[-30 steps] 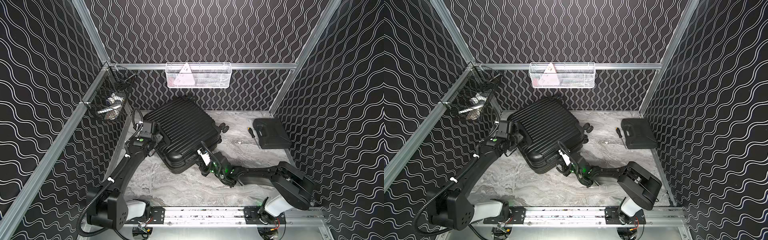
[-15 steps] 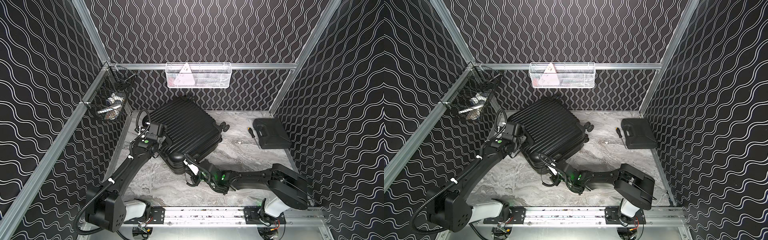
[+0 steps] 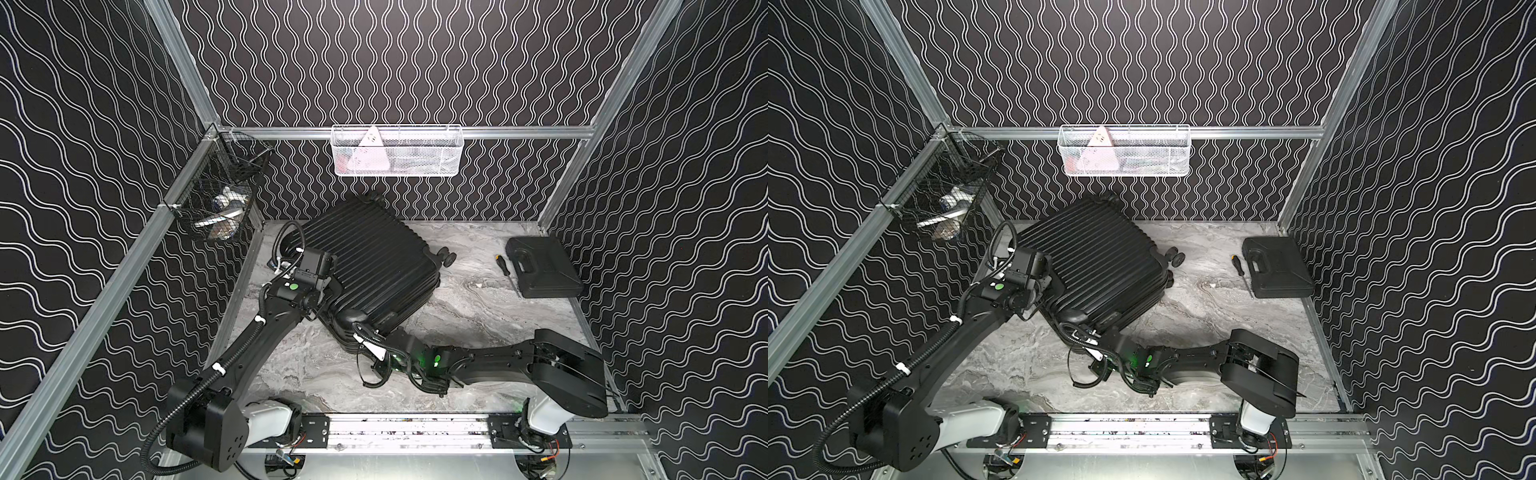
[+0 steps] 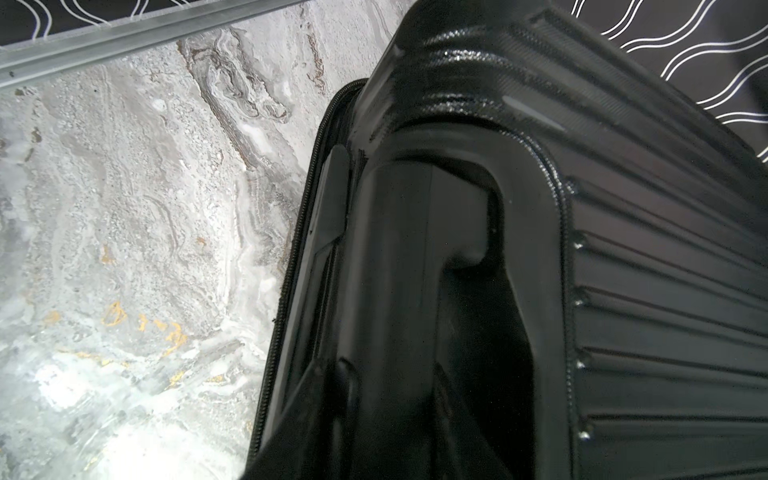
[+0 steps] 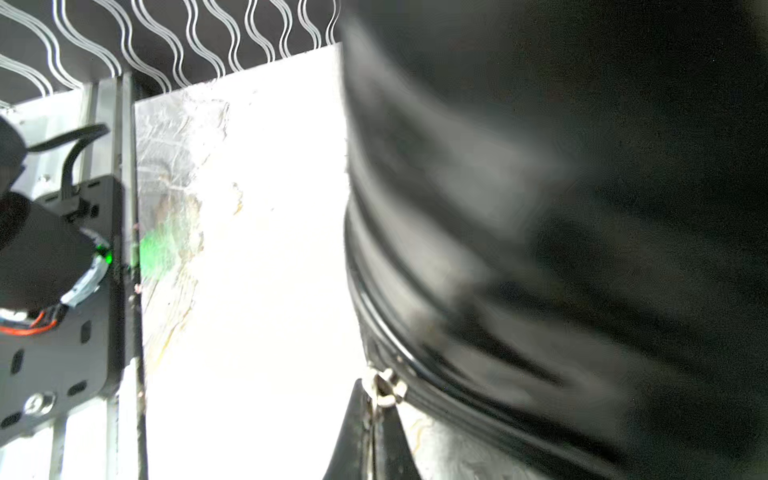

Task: Close the suitcase zippers
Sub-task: Place the suitcase at the center of the board.

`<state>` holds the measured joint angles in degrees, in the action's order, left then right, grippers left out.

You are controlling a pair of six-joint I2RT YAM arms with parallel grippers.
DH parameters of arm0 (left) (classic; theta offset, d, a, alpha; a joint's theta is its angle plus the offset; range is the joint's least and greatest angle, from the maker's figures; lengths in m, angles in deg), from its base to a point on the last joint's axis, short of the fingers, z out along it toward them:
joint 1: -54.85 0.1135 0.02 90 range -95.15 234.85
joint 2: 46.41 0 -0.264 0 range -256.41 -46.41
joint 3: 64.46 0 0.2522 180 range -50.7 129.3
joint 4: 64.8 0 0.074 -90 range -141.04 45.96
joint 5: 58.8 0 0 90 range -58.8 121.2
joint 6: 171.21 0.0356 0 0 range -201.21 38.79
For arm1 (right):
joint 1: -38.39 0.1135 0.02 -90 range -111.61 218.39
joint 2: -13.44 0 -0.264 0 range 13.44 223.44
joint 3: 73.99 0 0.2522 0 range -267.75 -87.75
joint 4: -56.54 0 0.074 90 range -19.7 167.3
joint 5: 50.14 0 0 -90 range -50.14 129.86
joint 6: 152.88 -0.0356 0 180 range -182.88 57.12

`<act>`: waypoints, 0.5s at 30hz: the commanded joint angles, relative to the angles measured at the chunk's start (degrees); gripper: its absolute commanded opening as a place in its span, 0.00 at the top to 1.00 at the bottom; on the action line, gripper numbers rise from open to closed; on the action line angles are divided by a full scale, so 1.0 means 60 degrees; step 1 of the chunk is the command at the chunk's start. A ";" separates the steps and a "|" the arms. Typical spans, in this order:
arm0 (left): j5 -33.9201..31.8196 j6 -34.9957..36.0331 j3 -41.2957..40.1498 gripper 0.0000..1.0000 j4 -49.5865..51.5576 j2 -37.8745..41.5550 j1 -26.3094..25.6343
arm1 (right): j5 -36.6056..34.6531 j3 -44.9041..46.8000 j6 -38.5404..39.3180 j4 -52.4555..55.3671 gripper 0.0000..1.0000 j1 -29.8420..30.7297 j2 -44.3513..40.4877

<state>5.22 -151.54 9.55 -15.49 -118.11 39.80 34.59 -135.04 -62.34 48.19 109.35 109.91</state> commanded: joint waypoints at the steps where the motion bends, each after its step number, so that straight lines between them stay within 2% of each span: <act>1: 0.1369 -0.2282 0.0199 0.85 -0.1730 0.0034 -0.0121 | 0.1855 -0.0215 -0.0156 -0.0018 1.00 0.0227 0.0129; 7: 0.1472 -0.2369 0.0117 0.85 -0.1985 0.0056 -0.0332 | 0.1273 -0.0444 -0.0510 0.0051 1.00 0.0235 0.0307; 9: 0.1349 -0.2041 0.0233 0.77 -0.1753 0.0027 -0.0339 | 0.0806 -0.0218 -0.0683 -0.0093 1.00 0.0154 0.0142; 10: 0.1241 -0.1748 0.0337 0.69 -0.1661 -0.0034 -0.0338 | 0.0742 -0.0002 -0.0804 -0.0224 1.00 0.0018 0.0010; 12: 0.1109 -0.1098 0.0616 0.42 -0.1290 -0.0228 -0.0343 | 0.0766 0.0367 -0.1107 -0.0379 1.00 -0.0346 -0.0262; 13: 0.1105 -0.0569 0.0766 0.27 -0.1196 -0.0337 -0.0336 | 0.0777 0.0546 -0.1221 -0.0380 1.00 -0.0567 -0.0421; 15: 0.1219 0.0726 0.1079 0.07 -0.1158 -0.0567 -0.0329 | 0.0769 0.0894 -0.1448 -0.0316 1.00 -0.0998 -0.0792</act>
<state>8.65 -153.53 13.88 -16.91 -120.34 37.99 36.42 -131.28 -63.81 46.16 105.41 106.96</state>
